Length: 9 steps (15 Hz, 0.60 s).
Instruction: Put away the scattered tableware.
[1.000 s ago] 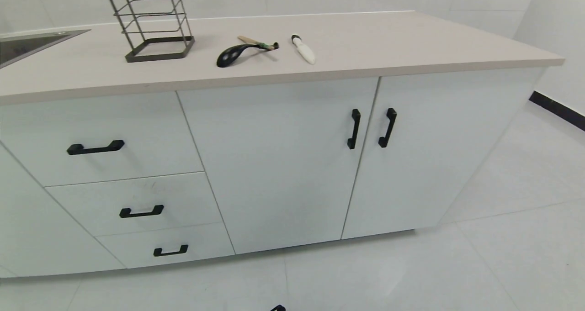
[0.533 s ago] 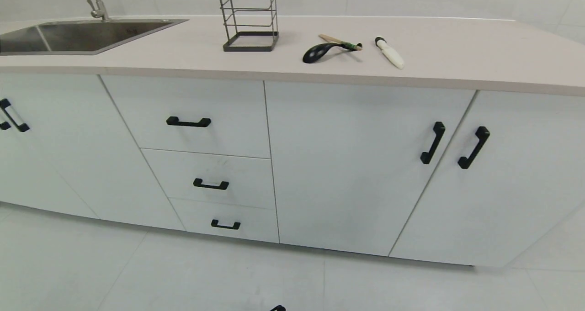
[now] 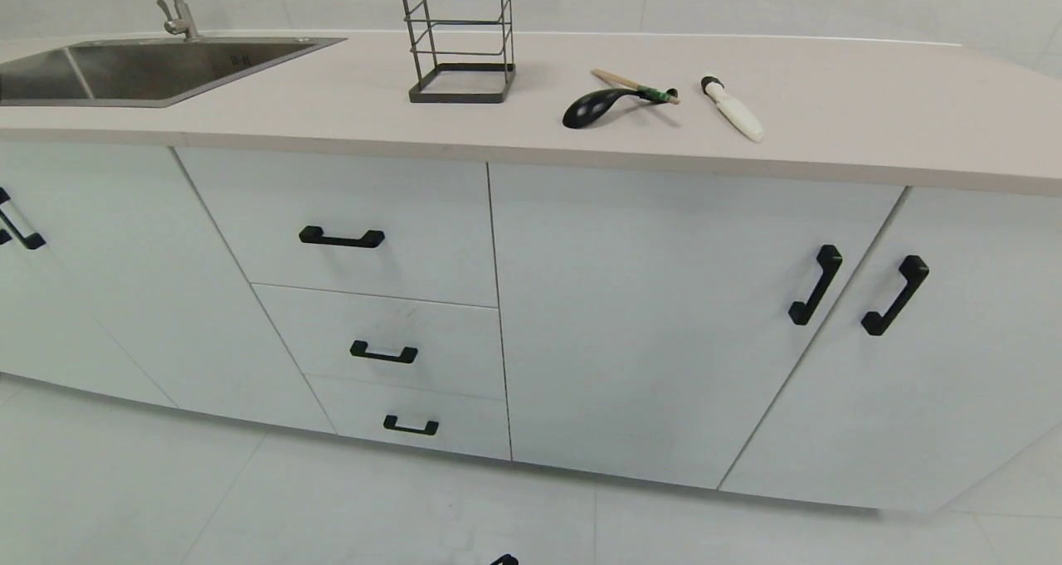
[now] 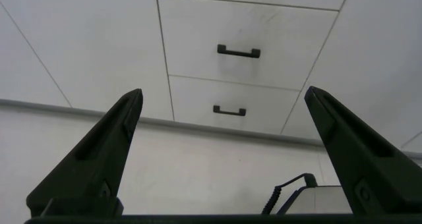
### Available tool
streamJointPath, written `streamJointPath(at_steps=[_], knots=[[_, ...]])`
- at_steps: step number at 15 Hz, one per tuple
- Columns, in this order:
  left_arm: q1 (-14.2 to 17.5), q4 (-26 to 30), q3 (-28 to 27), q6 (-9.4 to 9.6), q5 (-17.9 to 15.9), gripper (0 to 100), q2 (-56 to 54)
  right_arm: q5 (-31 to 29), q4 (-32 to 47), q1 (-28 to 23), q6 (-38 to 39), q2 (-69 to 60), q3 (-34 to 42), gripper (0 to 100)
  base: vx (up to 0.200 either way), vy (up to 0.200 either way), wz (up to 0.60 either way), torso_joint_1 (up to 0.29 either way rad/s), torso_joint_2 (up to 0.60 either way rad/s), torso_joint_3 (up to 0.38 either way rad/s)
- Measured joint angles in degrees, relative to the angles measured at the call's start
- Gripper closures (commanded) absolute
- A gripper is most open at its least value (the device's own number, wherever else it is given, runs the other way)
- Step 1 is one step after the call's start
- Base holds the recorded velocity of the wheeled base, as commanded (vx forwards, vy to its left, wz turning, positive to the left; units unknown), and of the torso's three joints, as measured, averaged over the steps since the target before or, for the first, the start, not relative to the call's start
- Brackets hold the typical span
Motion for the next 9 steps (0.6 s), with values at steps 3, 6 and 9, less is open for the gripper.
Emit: streamJointPath(at_steps=[3, 6, 9], knots=[[-0.1, 0.0, 0.0, -0.04, 0.1, 0, 0.0, 0.0, 0.0, -0.2, 0.0, 0.0, 0.0, 100, 0.000, 0.000, 0.00, 0.000, 0.00, 0.000], [0.0, 0.0, 0.0, -0.12, 0.1, 0, 0.0, 0.0, 0.0, 0.0, -0.1, 0.0, 0.0, 100, 0.000, 0.000, 0.40, 0.000, 0.00, 0.006], [0.1, 0.0, 0.0, -0.12, 0.1, 0, 0.0, 0.0, 0.1, 0.0, 0.0, 0.0, 0.0, 100, 0.000, 0.000, 0.60, 0.004, 0.00, 0.006]])
